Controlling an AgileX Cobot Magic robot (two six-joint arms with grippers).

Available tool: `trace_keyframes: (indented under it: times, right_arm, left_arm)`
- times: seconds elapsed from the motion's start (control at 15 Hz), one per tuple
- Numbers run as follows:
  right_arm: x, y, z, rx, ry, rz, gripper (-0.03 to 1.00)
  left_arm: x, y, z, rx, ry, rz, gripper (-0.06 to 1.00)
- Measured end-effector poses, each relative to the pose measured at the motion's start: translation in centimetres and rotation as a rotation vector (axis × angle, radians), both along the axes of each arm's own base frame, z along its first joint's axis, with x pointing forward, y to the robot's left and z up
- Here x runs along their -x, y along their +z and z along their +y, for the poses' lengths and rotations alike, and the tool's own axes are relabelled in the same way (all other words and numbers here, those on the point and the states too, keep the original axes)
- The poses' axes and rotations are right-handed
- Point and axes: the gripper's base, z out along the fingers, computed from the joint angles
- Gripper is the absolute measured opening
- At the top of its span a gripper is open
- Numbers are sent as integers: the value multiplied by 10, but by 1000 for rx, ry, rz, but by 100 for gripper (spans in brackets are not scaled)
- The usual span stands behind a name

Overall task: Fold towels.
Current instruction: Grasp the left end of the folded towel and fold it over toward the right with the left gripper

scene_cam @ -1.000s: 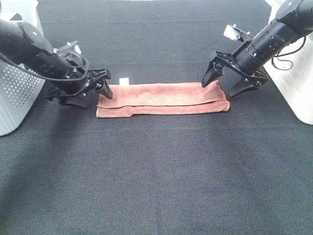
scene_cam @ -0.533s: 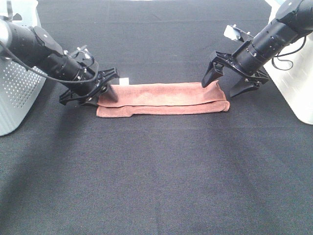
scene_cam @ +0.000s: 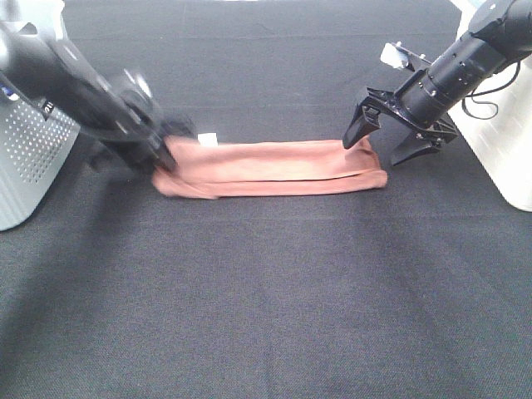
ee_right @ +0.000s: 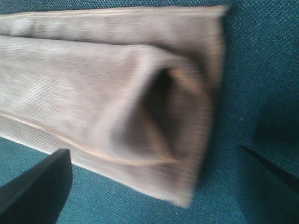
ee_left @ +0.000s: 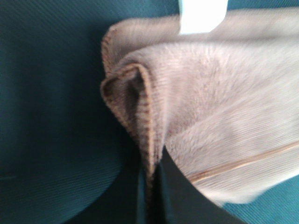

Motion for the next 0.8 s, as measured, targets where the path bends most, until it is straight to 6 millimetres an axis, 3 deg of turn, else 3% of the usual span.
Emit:
trace_keyframes:
  times: [0.07, 0.27, 0.33, 0.47, 0.53, 0.6, 0.67, 0.73, 0.8]
  right_arm:
    - [1, -1, -1, 14, 10, 5, 86]
    - [2, -1, -2, 26, 21, 13, 86]
    - [2, -1, -2, 27, 23, 16, 86]
    - [2, -2, -2, 32, 26, 16, 86]
    - [2, -2, -2, 30, 21, 21, 86]
    - [2, -2, -2, 30, 21, 21, 86]
    - [3, -2, -2, 27, 11, 27, 86]
    - [3, -2, -2, 28, 10, 27, 86]
    - [3, -2, -2, 27, 9, 28, 86]
  left_arm:
    - [0, 28, 10, -49, 7, -45, 2]
    - [-1, 59, 3, -58, 6, -4, 2]
    - [-2, 69, -5, -36, -2, -10, 2]
    - [-2, 91, -47, 63, -45, -61, 2]
    - [-2, 93, -66, 102, -58, -72, 2]
    - [-2, 93, -66, 102, -58, -72, 2]
    - [-3, 88, -86, 141, -67, -64, 2]
    - [-6, 70, -114, 182, -74, -38, 2]
    - [-7, 62, -123, 195, -78, -27, 2]
